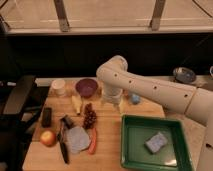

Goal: Wipe purple bowl with eraser

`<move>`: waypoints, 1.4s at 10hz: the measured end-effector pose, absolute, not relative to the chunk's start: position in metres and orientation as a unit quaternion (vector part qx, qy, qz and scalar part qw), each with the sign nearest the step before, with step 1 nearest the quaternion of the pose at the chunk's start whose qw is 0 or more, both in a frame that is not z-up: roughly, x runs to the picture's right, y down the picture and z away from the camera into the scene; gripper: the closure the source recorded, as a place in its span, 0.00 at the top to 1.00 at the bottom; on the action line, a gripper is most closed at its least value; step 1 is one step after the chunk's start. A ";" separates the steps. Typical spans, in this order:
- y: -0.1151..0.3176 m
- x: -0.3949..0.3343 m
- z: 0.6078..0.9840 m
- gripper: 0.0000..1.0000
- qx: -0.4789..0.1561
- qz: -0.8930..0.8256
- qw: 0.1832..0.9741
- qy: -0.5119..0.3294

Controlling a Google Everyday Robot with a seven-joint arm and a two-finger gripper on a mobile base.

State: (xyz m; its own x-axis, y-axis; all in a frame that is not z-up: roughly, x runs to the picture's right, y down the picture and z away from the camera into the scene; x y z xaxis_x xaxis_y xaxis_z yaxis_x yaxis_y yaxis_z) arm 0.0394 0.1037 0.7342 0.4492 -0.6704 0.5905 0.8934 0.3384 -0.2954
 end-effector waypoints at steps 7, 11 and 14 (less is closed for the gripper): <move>0.087 -0.044 0.743 0.62 -0.247 -0.552 0.761 -0.234; 0.071 -0.146 0.750 0.62 -0.189 -0.600 0.725 -0.282; 0.073 -0.236 0.751 0.62 -0.147 -0.635 0.680 -0.336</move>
